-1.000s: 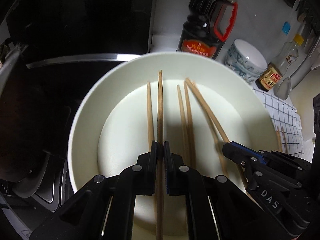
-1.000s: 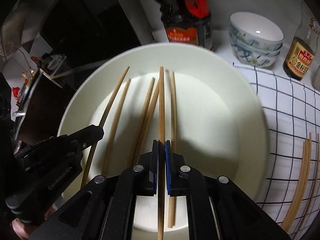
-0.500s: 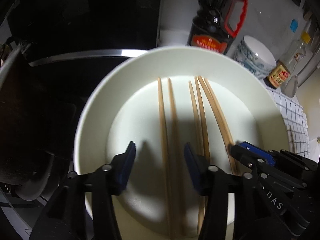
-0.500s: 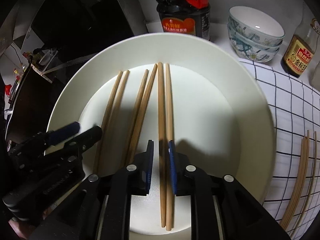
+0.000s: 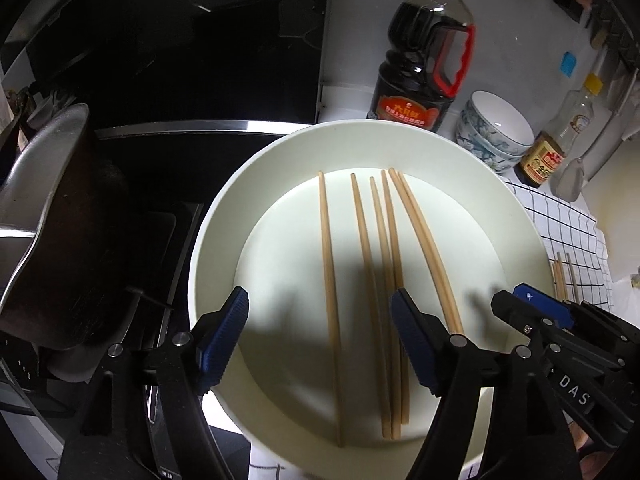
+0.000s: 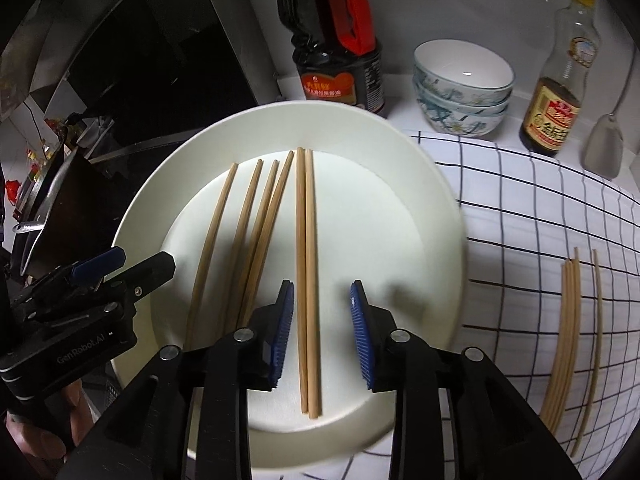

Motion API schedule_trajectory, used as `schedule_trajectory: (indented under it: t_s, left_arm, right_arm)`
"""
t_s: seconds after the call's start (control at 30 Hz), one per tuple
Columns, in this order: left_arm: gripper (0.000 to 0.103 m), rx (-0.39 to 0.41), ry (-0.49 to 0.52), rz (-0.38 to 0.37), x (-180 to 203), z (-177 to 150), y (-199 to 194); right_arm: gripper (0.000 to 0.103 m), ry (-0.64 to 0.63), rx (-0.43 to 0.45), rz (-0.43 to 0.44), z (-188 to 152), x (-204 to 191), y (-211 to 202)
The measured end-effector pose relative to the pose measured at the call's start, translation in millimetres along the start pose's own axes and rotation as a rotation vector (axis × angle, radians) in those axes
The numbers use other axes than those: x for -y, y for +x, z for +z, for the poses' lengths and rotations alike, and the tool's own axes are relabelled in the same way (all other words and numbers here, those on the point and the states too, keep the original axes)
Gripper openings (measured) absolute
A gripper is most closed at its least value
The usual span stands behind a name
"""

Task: Organize utensils
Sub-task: 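Move the right tool back to the remaining chopsticks on the cloth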

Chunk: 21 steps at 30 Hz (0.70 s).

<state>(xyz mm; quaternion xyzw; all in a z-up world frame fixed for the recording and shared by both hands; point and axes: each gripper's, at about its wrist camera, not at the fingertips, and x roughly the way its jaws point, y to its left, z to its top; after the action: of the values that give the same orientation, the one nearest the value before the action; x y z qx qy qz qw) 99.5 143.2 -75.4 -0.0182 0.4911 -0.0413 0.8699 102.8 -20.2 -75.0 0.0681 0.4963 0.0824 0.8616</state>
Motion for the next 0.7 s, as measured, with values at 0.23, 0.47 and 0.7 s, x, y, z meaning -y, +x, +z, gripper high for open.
schedule_trajectory:
  t_s: [0.23, 0.47, 0.7]
  left_arm:
    - [0.076, 0.018, 0.035, 0.002, 10.9, -9.7, -18.6]
    - [0.083, 0.045, 0.059, -0.009, 24.8, -15.6, -32.0]
    - [0.086, 0.061, 0.074, -0.027, 44.5, -20.6, -38.5]
  right_arm:
    - [0.038, 0.021, 0.020, -0.013, -19.3, 9.7, -21.5]
    - [0.044, 0.034, 0.032, -0.033, -41.8, 20.7, -41.1]
    - [0.048, 0.054, 0.096, -0.055, -57.5, 37.5, -74.5]
